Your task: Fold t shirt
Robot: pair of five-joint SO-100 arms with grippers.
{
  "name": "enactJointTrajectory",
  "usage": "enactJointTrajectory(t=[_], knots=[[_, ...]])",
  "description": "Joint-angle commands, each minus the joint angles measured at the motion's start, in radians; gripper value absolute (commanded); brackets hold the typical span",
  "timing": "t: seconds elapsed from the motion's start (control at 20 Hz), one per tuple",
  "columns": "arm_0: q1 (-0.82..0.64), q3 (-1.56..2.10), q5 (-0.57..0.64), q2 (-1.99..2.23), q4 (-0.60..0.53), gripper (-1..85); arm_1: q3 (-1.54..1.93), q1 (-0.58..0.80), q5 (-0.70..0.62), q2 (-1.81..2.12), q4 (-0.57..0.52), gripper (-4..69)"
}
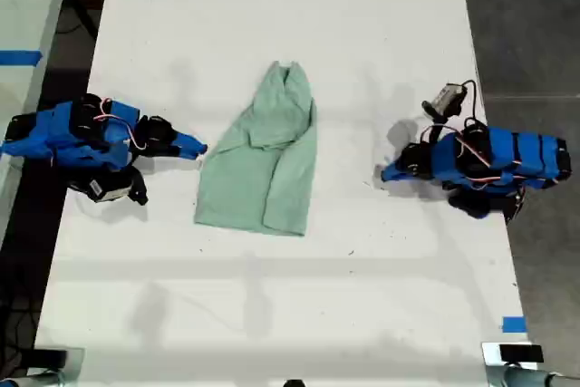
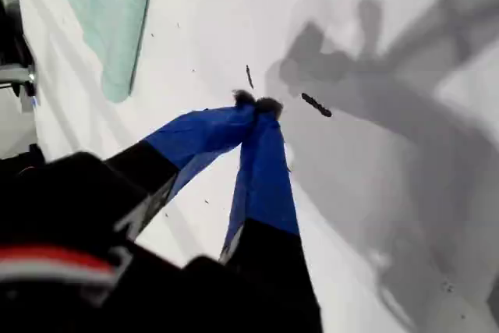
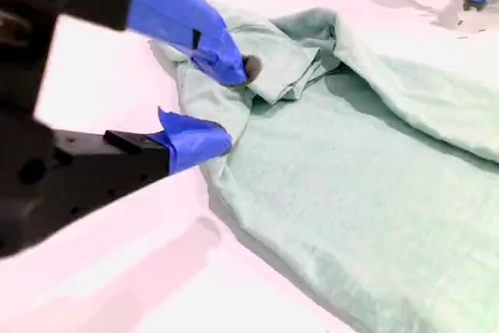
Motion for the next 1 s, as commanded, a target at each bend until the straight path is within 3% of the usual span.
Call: enactJointTrajectory(t=[0.0, 0.4, 0.5, 0.55, 0.65, 0.7, 0.95], knots=[[-0.183, -0.008, 0.087, 0.008, -0.018, -0.1, 0.02, -0.014, 0.006, 0.014, 0.067, -0.8], [-0.172, -0.055, 0.146, -0.009, -0.051, -0.1, 0.02, -0.014, 0.005, 0.014, 0.067, -0.8], [-0.16, -0.201, 0.166, -0.351, -0.101, -0.1, 0.02, -0.009, 0.005, 0.014, 0.067, -0.8], [-0.129, -0.305, 0.172, -0.607, -0.127, 1.2, 0.02, -0.008, 0.003, 0.014, 0.067, -0.8], [-0.089, -0.46, 0.17, -0.927, -0.11, 20.3, 0.02, -0.011, 0.003, 0.014, 0.067, -0.8], [-0.078, -0.483, 0.181, -0.979, -0.114, 25.0, 0.02, -0.011, 0.003, 0.014, 0.067, -0.8], [0.029, -0.488, 0.176, -1.095, -0.129, 23.3, 0.02, -0.011, 0.0, 0.014, 0.067, -0.8]])
